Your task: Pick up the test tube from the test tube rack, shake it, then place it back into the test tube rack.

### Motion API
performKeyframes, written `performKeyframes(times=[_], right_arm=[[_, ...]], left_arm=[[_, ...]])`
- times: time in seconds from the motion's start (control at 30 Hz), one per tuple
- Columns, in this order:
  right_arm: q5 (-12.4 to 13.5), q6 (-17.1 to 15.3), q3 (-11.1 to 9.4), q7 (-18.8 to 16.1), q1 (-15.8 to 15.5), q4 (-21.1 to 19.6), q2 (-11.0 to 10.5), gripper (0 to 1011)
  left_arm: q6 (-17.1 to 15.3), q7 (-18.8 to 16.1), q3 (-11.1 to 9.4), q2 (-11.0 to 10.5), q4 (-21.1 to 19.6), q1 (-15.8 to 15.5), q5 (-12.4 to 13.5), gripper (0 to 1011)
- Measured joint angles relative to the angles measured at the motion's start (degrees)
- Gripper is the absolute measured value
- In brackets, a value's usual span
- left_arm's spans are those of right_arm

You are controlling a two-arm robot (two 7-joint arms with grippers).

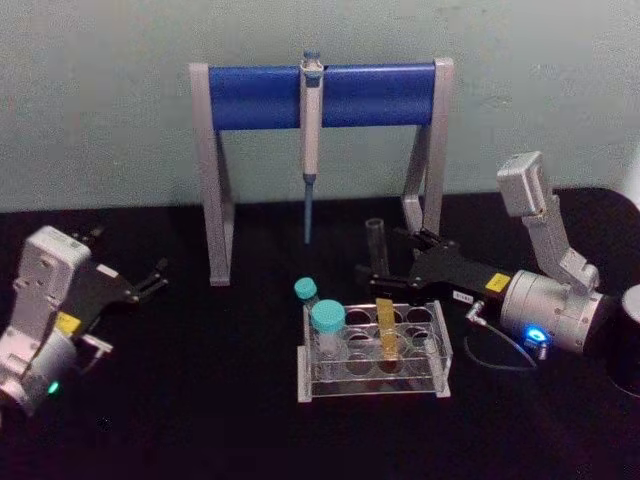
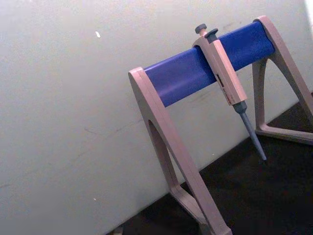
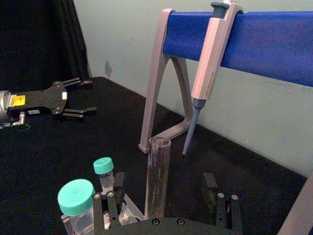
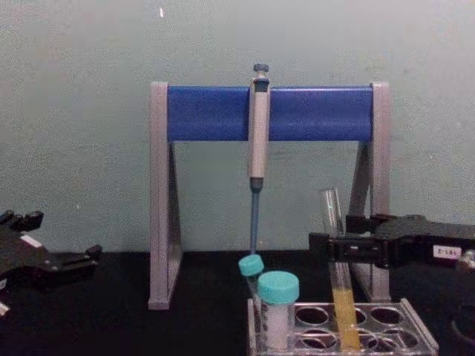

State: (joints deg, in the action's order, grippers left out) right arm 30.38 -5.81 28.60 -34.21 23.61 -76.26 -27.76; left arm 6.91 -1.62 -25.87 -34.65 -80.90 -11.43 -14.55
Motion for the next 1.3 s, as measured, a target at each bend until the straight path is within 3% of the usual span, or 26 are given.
performKeyframes(times=[0.2,0.33,0.7,1.0,1.3], right_arm=[[0.0,0.0,-0.01,0.0,0.0,-0.04,0.0,994],[0.0,0.0,-0.01,0.0,0.0,-0.04,0.0,903],[0.0,-0.01,-0.01,0.0,0.0,-0.04,0.0,590],[0.01,0.0,-0.01,-0.01,0.0,-0.04,0.0,278],[0.01,0.0,-0.01,-0.01,0.0,-0.04,0.0,233]], left_arm=[[0.0,0.0,0.0,0.0,0.0,0.0,0.0,1001],[0.0,0.0,0.0,0.0,0.0,0.0,0.0,1001],[0.0,0.0,0.0,0.0,0.0,0.0,0.0,1001],[0.0,0.0,0.0,0.0,0.0,0.0,0.0,1001],[0.0,0.0,0.0,0.0,0.0,0.0,0.0,1001]])
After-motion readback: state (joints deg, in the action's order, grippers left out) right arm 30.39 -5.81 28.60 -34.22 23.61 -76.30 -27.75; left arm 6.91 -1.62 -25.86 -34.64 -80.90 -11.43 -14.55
